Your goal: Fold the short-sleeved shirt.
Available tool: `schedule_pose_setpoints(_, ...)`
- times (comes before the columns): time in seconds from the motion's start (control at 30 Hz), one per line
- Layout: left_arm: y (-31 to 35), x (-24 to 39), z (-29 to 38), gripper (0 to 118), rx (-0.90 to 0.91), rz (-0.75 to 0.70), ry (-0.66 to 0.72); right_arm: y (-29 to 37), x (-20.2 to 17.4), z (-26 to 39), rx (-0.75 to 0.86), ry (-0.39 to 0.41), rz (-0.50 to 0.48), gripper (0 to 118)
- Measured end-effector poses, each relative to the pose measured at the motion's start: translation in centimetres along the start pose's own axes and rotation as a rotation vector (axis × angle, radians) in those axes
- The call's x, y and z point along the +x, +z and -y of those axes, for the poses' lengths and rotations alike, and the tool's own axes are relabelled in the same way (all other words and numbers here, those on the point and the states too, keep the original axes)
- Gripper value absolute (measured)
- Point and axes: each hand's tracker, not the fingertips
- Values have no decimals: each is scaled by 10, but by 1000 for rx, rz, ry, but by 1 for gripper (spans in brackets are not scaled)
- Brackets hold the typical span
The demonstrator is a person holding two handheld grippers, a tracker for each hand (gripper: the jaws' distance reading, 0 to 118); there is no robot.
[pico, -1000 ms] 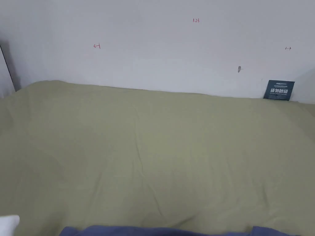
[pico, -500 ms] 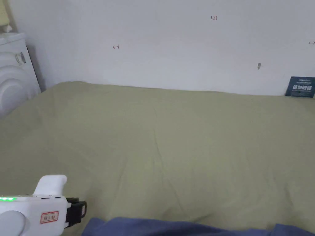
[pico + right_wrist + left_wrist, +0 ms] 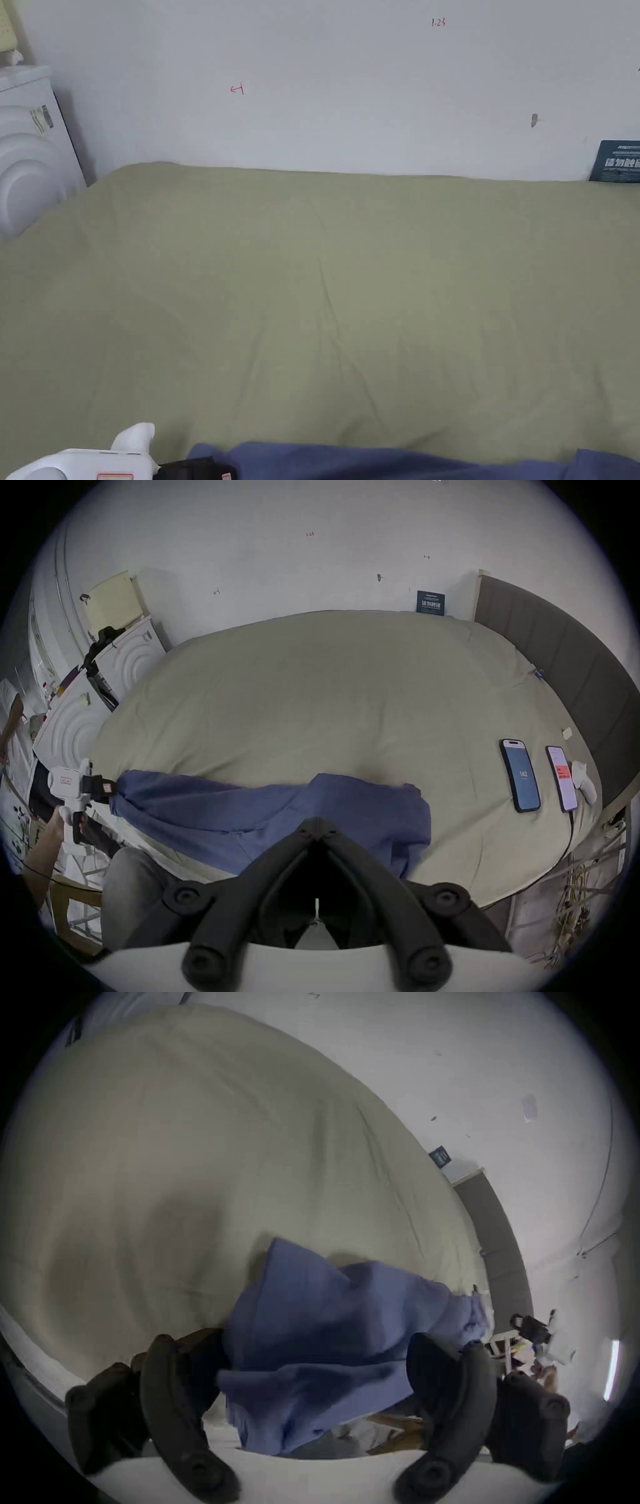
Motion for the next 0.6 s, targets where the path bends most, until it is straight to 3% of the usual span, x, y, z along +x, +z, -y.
schedule_pose_setpoints(0.07, 6, 17, 4, 106, 29, -25, -50, -2, -1, 2, -2, -8, -14, 0)
schedule_pose_setpoints(0.1, 7, 19, 5, 97, 29, -33, -51, -3, -1, 3, -3, -10, -20, 0)
schedule_pose_setpoints(0.13, 10, 22, 5, 71, 33, -50, -61, -3, -4, 4, -6, -8, -27, 0)
schedule_pose_setpoints(0.17, 14, 14, -4, 33, 43, -113, -78, -4, -4, 4, -9, -9, -28, 0)
schedule_pose_setpoints(0.2, 15, 10, -6, 17, 39, -83, -66, -6, -5, 5, -11, -9, -31, 0)
schedule_pose_setpoints(0.23, 16, 6, -7, 17, 16, 67, -3, -7, -5, 6, -14, -10, -36, 0)
schedule_pose_setpoints(0.27, 18, 8, -8, 17, 22, 75, 46, -6, -5, 6, -15, -14, -41, 0)
schedule_pose_setpoints(0.37, 31, 41, -13, 17, 75, 17, -93, -1, -2, 7, -6, -30, -56, 0)
schedule_pose_setpoints(0.47, 41, 92, -17, 17, 76, 164, -129, 7, 4, 6, 13, -29, -58, 0)
schedule_pose_setpoints(0.6, 25, 164, -22, 17, 49, 245, -261, 16, 13, 4, 46, -51, -55, 0)
